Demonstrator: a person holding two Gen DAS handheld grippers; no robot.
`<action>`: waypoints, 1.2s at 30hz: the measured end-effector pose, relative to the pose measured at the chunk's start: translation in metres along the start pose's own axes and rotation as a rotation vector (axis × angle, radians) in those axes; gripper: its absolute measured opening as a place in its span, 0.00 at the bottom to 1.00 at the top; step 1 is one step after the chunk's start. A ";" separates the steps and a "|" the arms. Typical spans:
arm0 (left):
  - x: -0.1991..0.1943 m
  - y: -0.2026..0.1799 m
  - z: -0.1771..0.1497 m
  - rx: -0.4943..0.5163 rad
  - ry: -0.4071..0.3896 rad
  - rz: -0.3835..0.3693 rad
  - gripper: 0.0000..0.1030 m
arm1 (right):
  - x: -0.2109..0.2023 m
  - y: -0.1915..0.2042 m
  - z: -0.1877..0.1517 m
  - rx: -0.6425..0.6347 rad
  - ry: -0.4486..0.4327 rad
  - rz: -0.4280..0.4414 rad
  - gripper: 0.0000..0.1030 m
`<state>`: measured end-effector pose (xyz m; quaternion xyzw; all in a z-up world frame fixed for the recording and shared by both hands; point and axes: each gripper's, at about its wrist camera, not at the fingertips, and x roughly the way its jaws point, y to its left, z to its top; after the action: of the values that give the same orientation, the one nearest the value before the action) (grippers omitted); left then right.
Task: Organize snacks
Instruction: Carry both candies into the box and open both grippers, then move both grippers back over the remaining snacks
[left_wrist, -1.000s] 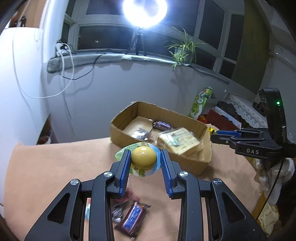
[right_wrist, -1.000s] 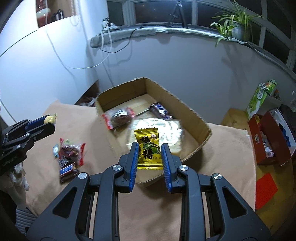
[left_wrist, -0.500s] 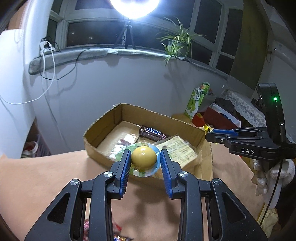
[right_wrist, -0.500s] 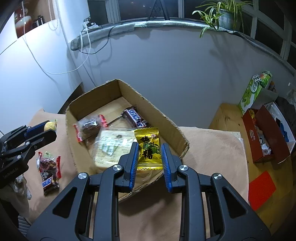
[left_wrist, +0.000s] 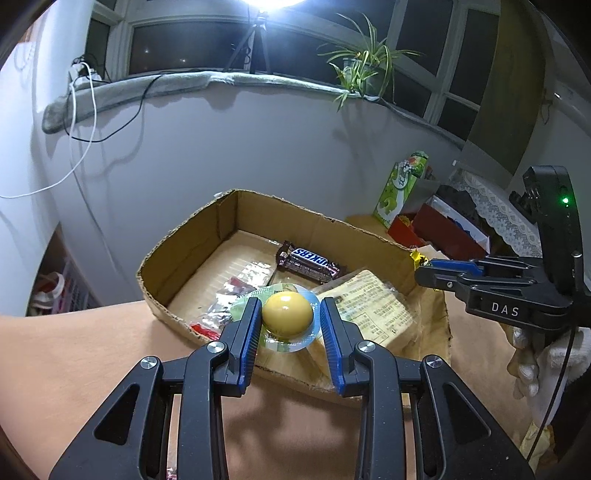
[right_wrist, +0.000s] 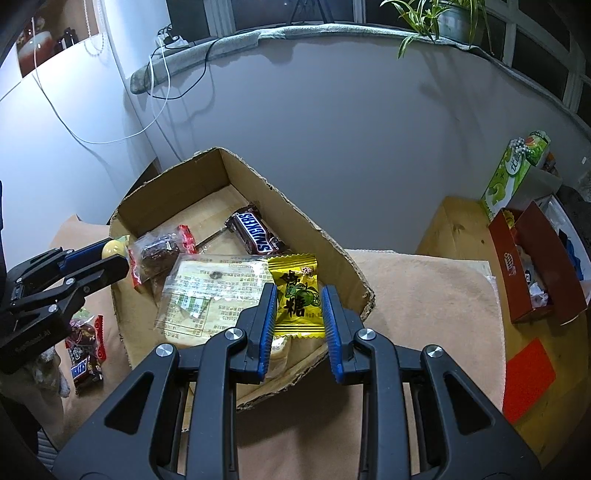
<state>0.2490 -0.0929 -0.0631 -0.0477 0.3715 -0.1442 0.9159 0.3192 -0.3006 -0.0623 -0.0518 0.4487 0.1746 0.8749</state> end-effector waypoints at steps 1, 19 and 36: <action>0.001 0.000 0.000 0.001 0.003 0.000 0.30 | 0.000 0.000 0.000 -0.003 0.000 0.002 0.25; -0.016 0.003 0.000 -0.004 -0.015 0.025 0.51 | -0.027 0.006 -0.004 0.013 -0.061 -0.010 0.63; -0.102 0.043 -0.026 -0.069 -0.121 0.073 0.51 | -0.068 0.069 -0.028 -0.072 -0.106 0.054 0.63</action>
<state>0.1712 -0.0204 -0.0224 -0.0743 0.3218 -0.0949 0.9391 0.2373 -0.2605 -0.0196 -0.0617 0.3964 0.2167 0.8900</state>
